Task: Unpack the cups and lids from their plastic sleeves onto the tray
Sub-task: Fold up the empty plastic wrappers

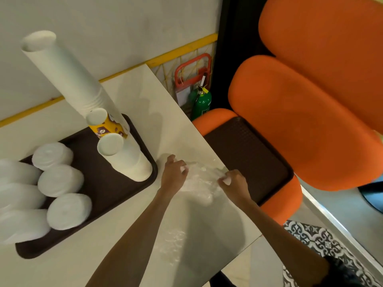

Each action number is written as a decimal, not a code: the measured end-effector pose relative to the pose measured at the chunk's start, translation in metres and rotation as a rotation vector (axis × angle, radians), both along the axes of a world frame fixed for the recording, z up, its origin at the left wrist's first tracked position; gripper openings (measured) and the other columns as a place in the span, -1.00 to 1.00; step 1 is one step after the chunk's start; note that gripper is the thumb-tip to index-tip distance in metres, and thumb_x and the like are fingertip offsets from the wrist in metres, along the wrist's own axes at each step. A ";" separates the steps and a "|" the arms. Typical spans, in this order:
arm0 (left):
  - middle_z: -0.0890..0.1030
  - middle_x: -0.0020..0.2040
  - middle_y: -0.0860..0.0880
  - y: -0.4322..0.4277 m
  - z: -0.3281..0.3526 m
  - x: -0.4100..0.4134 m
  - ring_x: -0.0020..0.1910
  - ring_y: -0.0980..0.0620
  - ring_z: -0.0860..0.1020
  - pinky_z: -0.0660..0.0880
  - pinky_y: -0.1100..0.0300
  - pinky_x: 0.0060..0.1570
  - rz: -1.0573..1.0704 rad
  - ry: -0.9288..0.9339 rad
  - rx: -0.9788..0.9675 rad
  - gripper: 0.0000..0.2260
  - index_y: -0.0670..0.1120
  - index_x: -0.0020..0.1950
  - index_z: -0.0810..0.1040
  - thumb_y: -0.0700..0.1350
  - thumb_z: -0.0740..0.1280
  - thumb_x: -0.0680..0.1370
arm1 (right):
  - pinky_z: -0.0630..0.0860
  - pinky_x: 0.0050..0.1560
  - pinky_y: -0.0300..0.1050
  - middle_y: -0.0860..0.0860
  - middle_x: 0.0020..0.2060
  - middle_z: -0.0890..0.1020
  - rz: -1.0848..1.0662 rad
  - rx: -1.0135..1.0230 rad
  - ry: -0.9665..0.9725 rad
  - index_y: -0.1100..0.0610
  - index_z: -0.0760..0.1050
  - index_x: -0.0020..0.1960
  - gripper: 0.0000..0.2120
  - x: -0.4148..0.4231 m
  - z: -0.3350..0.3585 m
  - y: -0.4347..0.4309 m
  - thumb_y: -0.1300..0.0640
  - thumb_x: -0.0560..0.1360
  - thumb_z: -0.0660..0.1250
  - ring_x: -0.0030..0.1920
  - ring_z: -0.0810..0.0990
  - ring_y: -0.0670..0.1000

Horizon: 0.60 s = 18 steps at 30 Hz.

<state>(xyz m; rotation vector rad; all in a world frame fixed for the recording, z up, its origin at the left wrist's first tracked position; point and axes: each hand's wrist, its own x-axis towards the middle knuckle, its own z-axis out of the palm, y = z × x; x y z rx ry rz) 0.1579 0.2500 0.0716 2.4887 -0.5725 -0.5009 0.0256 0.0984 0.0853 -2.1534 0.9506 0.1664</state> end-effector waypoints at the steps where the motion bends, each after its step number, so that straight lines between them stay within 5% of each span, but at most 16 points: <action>1: 0.38 0.38 -0.16 -0.003 -0.002 0.000 0.32 -0.05 0.43 0.37 0.27 0.23 0.006 -0.009 0.002 -0.80 -0.18 0.14 0.59 -0.15 0.33 0.56 | 0.28 -0.13 -0.27 0.16 0.09 0.52 0.001 -0.009 -0.006 0.31 0.56 0.03 -0.79 0.002 0.000 -0.005 0.16 0.53 0.34 0.03 0.52 0.10; 4: 0.40 0.36 -0.15 -0.012 -0.006 -0.002 0.32 -0.06 0.40 0.40 0.14 0.30 0.022 -0.043 0.041 -0.75 -0.18 0.21 0.56 -0.13 0.34 0.56 | 0.25 -0.12 -0.35 0.12 0.11 0.52 -0.018 0.001 -0.027 0.27 0.54 0.15 -0.76 0.009 -0.002 -0.018 0.19 0.52 0.35 0.09 0.51 0.08; 9: 0.42 0.32 -0.15 -0.023 -0.010 -0.007 0.28 -0.05 0.41 0.47 0.10 0.25 0.015 -0.105 0.062 -0.75 -0.19 0.21 0.56 -0.13 0.32 0.57 | 0.29 -0.21 -0.33 0.12 0.09 0.56 -0.171 0.059 -0.042 0.18 0.56 0.02 -0.81 0.010 -0.012 -0.040 0.13 0.46 0.42 -0.04 0.49 -0.01; 13: 0.45 0.29 -0.14 -0.028 -0.010 -0.007 0.24 -0.05 0.46 0.51 0.04 0.21 0.039 -0.135 0.062 -0.76 -0.17 0.18 0.57 -0.12 0.34 0.56 | 0.54 0.03 -0.07 0.08 0.20 0.54 -0.428 0.352 0.117 0.18 0.42 0.31 -0.04 0.002 -0.026 -0.053 -0.36 0.09 0.51 0.14 0.55 0.12; 14: 0.45 0.28 -0.14 -0.028 -0.009 -0.007 0.23 -0.05 0.47 0.51 0.04 0.20 0.031 -0.140 0.066 -0.76 -0.17 0.18 0.57 -0.11 0.33 0.56 | 0.51 0.13 -0.04 0.07 0.23 0.51 -0.468 0.435 0.133 0.21 0.39 0.34 -0.01 0.001 -0.023 -0.054 -0.36 0.10 0.50 0.20 0.52 0.14; 16: 0.47 0.27 -0.14 -0.029 -0.008 -0.005 0.23 -0.05 0.48 0.52 0.04 0.20 0.003 -0.149 0.081 -0.76 -0.17 0.18 0.58 -0.11 0.33 0.56 | 0.45 0.16 -0.06 0.09 0.16 0.50 -0.562 0.579 0.130 0.26 0.42 0.30 -0.29 0.000 -0.028 -0.056 -0.15 0.32 0.50 0.23 0.49 0.15; 18: 0.48 0.27 -0.15 -0.029 -0.008 -0.003 0.22 -0.06 0.49 0.52 0.04 0.19 -0.013 -0.158 0.091 -0.76 -0.17 0.19 0.58 -0.10 0.33 0.56 | 0.48 0.01 -0.09 0.11 0.00 0.56 -0.606 0.642 0.102 0.27 0.53 0.13 -0.53 -0.002 -0.030 -0.055 -0.02 0.38 0.49 0.03 0.57 0.12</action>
